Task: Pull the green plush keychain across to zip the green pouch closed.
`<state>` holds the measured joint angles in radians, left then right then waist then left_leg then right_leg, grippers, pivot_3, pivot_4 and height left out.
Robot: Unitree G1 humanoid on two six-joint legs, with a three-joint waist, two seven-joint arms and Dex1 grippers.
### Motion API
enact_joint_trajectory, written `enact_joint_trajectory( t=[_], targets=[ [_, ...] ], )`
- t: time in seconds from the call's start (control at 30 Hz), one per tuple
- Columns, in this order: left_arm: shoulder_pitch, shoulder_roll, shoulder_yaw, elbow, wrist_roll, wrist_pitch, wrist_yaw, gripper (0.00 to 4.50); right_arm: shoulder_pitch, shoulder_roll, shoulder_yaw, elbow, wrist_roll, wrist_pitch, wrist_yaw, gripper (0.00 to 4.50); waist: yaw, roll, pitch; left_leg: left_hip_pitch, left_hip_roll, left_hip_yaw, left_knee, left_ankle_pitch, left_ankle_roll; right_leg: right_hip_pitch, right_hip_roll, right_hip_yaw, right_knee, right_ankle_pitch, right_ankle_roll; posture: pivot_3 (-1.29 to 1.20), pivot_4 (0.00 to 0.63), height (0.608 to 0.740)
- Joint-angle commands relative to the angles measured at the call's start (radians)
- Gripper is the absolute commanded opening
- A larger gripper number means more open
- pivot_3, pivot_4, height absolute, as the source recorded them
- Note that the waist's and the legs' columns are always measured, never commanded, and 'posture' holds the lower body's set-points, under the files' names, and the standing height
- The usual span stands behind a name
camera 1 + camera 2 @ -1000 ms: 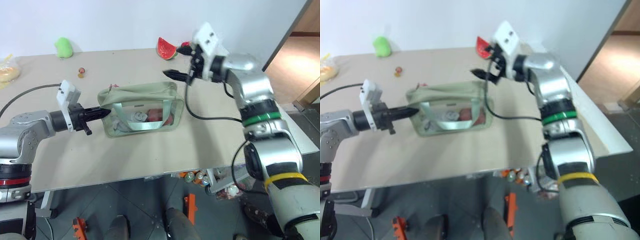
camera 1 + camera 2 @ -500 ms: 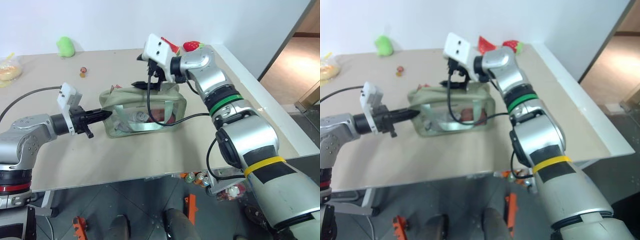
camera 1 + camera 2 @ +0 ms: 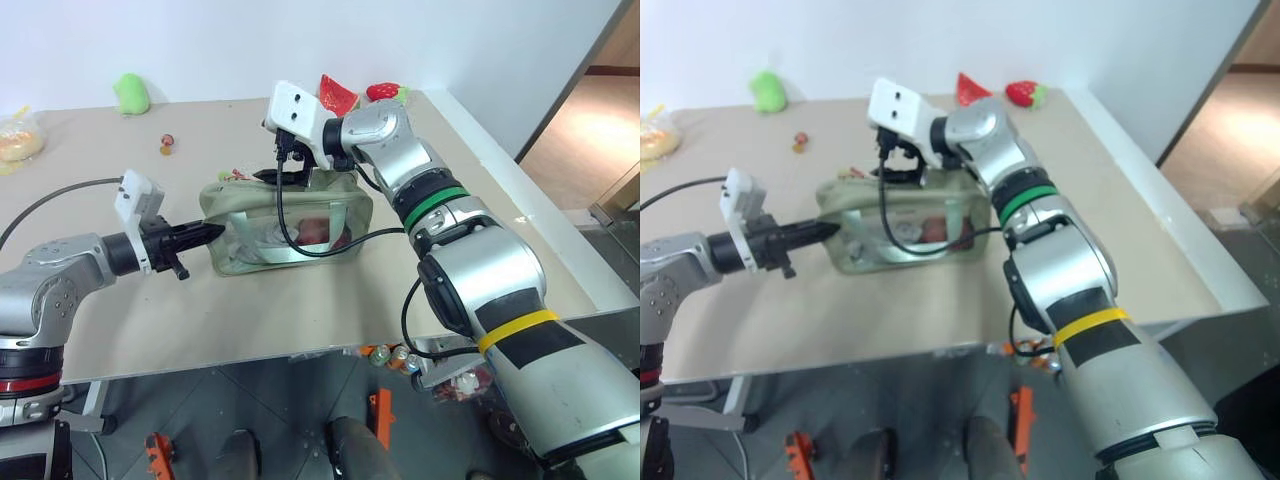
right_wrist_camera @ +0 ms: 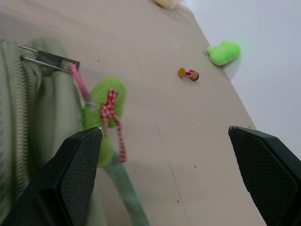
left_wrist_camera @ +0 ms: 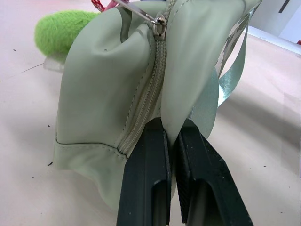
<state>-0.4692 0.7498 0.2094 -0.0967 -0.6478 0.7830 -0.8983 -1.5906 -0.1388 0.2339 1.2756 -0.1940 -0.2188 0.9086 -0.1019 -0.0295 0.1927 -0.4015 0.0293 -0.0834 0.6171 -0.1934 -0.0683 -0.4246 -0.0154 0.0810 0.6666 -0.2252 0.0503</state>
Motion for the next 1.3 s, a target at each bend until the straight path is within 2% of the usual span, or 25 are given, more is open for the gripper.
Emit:
enact_joint_trajectory(
  t=[0.03, 0.8, 1.13, 1.23, 1.3],
  targets=[
    [0.017, -0.006, -0.009, -0.012, -0.004, 0.012, 0.008, 0.0, -0.01, 0.012, 0.0, 0.003, -0.02, -0.005, -0.012, 4.47, 0.0, 0.0, 0.0, 0.0, 0.0, 0.0, 0.0, 0.0, 0.0, 0.0, 0.0, 0.0, 0.0, 0.0, 0.0, 0.0, 0.15, 0.74],
    [0.039, -0.002, -0.003, -0.025, -0.019, 0.008, 0.033, 0.0, 0.105, 0.11, 0.051, -0.026, -0.074, -0.011, 0.122, 4.47, -0.001, 0.0, 0.0, 0.001, 0.0, 0.0, 0.0, 0.0, 0.0, 0.001, 0.0, 0.0, 0.0, 0.0, 0.0, 0.0, 0.15, 0.74],
    [0.042, -0.007, -0.007, -0.029, -0.018, 0.008, 0.042, 0.0, 0.101, 0.151, 0.046, -0.025, -0.079, 0.043, 0.064, 4.47, -0.001, -0.001, 0.0, 0.002, 0.0, 0.0, 0.0, 0.0, 0.0, 0.001, 0.001, 0.0, 0.0, 0.0, 0.0, 0.0, 0.15, 0.74],
    [0.045, -0.007, -0.005, -0.031, -0.02, 0.008, 0.046, 0.0, 0.092, 0.153, 0.034, -0.023, -0.072, 0.055, 0.043, 3.67, -0.001, -0.001, 0.0, 0.002, 0.001, 0.0, 0.0, 0.0, 0.0, 0.001, 0.001, 0.0, 0.001, 0.0, -0.001, 0.0, 0.15, 0.74],
    [0.049, -0.009, -0.004, -0.033, -0.021, 0.008, 0.05, 0.0, 0.089, 0.154, 0.028, -0.024, -0.067, 0.059, 0.041, 2.96, -0.001, -0.001, 0.0, 0.002, 0.001, 0.0, 0.0, 0.0, 0.0, 0.001, 0.001, 0.0, 0.001, 0.0, -0.001, 0.0, 0.15, 0.74]
  ],
)
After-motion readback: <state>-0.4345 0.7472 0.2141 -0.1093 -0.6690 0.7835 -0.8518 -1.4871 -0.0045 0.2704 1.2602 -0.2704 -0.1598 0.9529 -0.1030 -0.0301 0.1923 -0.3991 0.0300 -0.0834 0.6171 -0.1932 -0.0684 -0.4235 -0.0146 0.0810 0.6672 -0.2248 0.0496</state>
